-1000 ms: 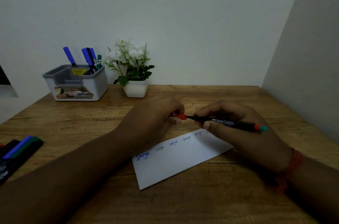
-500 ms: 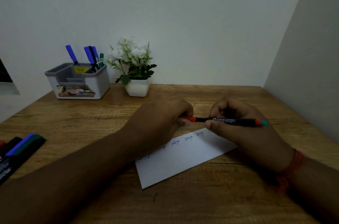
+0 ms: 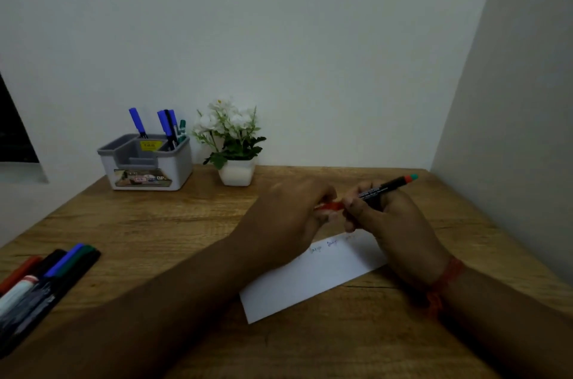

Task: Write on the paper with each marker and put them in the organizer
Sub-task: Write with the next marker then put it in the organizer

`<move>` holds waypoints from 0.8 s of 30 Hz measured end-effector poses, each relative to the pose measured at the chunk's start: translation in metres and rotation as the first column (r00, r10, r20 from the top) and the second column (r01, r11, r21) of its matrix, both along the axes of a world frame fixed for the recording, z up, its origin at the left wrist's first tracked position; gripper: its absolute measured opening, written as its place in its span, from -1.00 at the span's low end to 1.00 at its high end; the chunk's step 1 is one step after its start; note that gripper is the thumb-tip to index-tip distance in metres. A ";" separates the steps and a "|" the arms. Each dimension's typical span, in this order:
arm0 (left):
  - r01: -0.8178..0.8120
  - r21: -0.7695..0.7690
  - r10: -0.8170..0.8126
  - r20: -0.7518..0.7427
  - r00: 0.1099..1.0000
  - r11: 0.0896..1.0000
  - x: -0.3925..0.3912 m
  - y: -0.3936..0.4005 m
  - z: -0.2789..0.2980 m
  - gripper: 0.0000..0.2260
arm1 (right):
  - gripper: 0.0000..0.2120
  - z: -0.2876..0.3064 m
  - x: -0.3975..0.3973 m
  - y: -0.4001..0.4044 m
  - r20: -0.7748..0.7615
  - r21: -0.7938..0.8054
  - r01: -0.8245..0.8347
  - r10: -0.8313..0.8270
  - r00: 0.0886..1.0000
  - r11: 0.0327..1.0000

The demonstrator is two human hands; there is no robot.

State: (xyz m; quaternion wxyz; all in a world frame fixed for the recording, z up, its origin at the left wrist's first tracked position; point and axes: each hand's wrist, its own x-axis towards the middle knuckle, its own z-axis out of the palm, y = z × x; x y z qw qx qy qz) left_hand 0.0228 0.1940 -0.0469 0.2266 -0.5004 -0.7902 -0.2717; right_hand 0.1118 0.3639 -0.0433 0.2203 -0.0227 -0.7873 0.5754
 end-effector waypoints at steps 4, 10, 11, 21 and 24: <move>-0.196 -0.146 0.151 -0.270 0.951 0.970 -0.012 -0.017 0.003 -0.42 | -0.71 0.001 0.001 -0.004 0.056 -0.042 0.104 -0.102 0.993 0.994; -0.499 -0.233 0.412 -0.337 0.847 0.835 -0.033 -0.053 0.029 -0.23 | -0.77 0.022 -0.017 -0.031 0.202 -0.046 -0.062 0.070 0.977 0.997; -0.526 -0.237 0.440 -0.333 0.834 0.817 -0.038 -0.062 0.030 -0.22 | -0.80 0.025 -0.023 -0.036 0.229 0.033 -0.098 0.088 0.969 0.995; -0.748 -0.217 0.702 -0.256 0.664 0.628 -0.098 -0.219 0.023 -0.18 | -0.88 0.039 -0.110 -0.140 0.308 0.323 -0.345 0.247 0.919 0.881; -0.795 -0.213 0.752 -0.259 0.607 0.568 -0.109 -0.263 0.018 -0.20 | -0.93 0.048 -0.140 -0.169 0.235 0.455 -0.305 0.218 0.947 0.837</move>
